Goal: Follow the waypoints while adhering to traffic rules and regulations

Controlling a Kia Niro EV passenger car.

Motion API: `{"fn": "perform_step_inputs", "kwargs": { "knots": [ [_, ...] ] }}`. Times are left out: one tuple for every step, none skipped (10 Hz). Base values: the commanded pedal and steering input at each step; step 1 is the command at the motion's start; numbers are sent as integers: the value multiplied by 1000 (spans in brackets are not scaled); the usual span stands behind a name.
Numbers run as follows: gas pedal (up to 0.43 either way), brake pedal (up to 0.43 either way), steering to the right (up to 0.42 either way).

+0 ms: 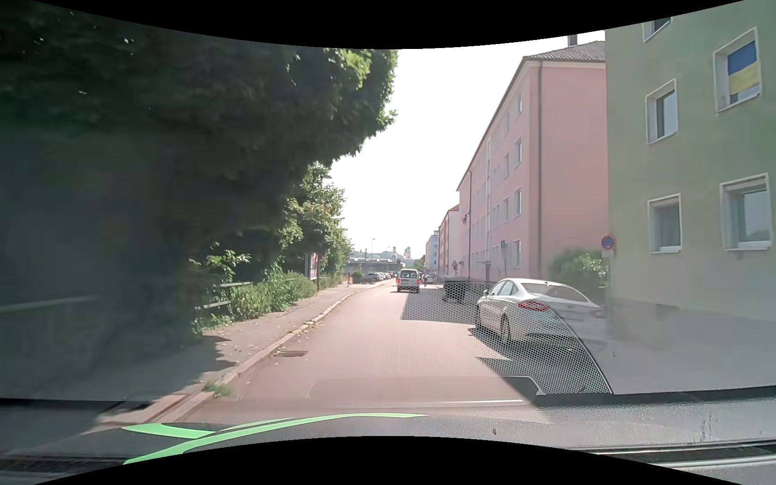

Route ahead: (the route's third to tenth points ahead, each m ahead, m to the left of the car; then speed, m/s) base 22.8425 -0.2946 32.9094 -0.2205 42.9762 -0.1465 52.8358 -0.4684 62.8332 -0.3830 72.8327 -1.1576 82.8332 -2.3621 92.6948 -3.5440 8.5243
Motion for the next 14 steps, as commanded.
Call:
{"fn": "perform_step_inputs", "kwargs": {
  "knots": [
    [28,0,7],
    [39,0,7],
    [39,0,9],
    [39,0,9],
    [47,0,11],
    [47,0,11],
    [47,0,12],
    [47,0,14],
    [59,0,13],
    [59,0,13],
    [59,0,15],
    [59,0,16],
    [59,0,17],
    [59,0,19]
  ]
}}
